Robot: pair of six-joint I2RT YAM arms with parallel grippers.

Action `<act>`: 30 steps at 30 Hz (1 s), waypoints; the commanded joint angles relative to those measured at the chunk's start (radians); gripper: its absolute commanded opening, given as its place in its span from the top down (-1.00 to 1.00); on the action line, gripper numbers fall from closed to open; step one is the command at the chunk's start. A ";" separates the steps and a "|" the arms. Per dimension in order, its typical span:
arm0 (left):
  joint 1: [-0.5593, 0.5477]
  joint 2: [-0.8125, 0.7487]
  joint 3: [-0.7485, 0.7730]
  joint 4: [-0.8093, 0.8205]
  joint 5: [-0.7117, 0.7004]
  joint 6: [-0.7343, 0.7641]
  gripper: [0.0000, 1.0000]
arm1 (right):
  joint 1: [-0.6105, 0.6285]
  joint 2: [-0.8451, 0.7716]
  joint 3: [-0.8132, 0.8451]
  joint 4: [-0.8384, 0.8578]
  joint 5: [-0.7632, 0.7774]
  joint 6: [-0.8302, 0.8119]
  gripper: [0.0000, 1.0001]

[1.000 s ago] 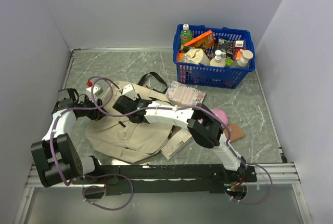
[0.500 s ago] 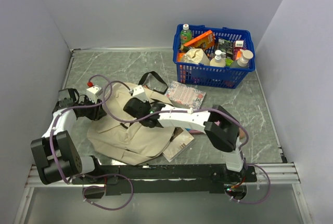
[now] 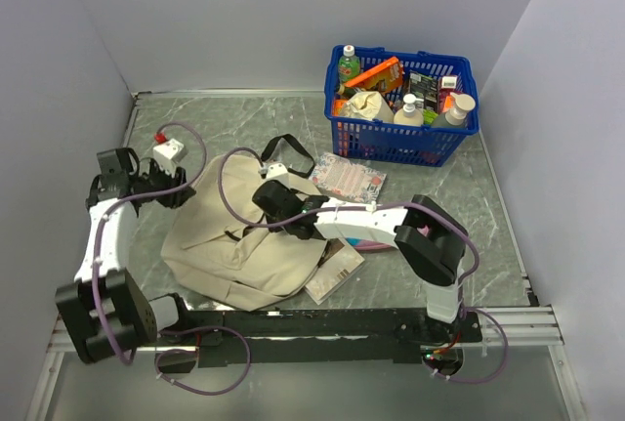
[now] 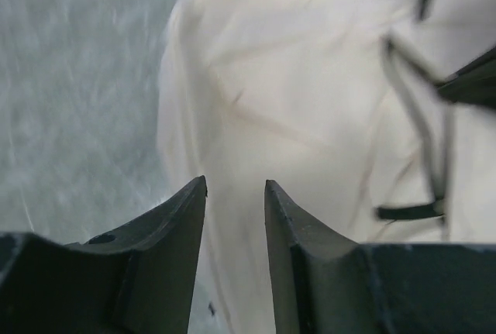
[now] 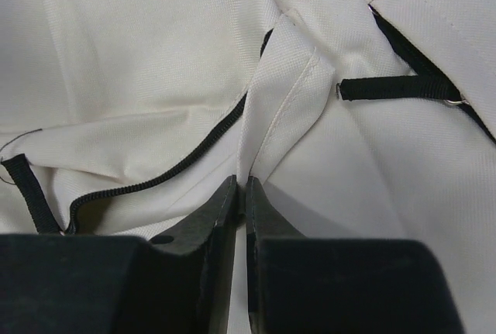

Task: Pack the student bag
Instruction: Pick up the personal item from the center of the board.

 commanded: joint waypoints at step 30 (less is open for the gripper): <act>-0.656 0.043 -0.146 0.135 -0.375 -0.186 -0.11 | -0.061 -0.082 -0.379 0.298 -0.205 0.176 1.00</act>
